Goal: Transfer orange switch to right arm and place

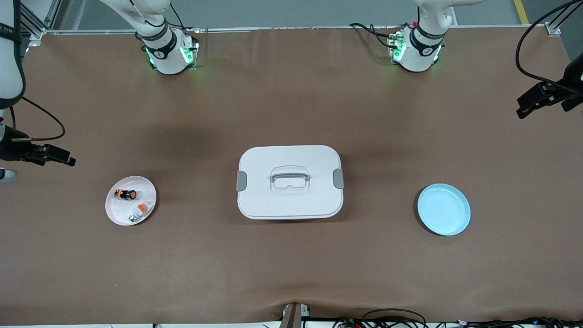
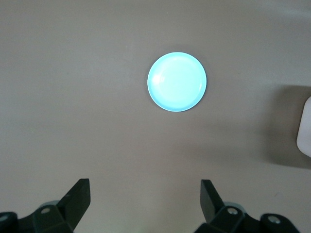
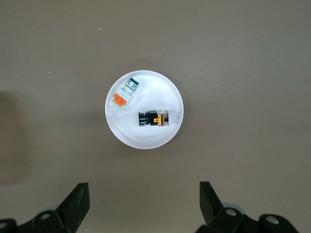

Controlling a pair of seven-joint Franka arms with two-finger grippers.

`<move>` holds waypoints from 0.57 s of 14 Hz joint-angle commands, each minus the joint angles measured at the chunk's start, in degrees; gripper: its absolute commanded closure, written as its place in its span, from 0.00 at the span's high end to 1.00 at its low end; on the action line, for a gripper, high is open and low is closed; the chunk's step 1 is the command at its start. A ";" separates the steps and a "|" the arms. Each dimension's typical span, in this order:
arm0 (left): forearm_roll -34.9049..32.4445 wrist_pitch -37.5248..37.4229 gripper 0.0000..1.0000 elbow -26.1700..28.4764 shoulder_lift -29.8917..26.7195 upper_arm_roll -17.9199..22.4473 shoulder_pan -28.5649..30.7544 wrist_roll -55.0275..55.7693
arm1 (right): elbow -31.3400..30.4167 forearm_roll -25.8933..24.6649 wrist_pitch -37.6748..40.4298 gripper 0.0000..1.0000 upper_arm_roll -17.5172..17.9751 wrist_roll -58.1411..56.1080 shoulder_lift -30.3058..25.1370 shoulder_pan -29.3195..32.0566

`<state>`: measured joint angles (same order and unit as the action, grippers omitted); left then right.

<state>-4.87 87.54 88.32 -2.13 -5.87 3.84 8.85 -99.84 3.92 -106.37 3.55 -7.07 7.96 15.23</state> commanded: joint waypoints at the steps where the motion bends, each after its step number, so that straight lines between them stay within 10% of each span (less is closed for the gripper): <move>1: 0.39 0.43 1.00 -0.07 -0.16 0.07 0.55 -1.12 | 1.32 -2.51 2.22 1.00 0.66 3.82 -1.45 -2.57; 8: 0.39 0.61 1.00 -0.07 -0.16 0.07 0.81 -1.12 | 7.01 -2.43 10.11 1.00 0.67 4.87 -4.89 -7.94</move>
<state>-4.87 87.59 88.32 -2.12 -5.84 4.10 8.85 -96.60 2.75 -100.36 4.37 -3.55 3.29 7.86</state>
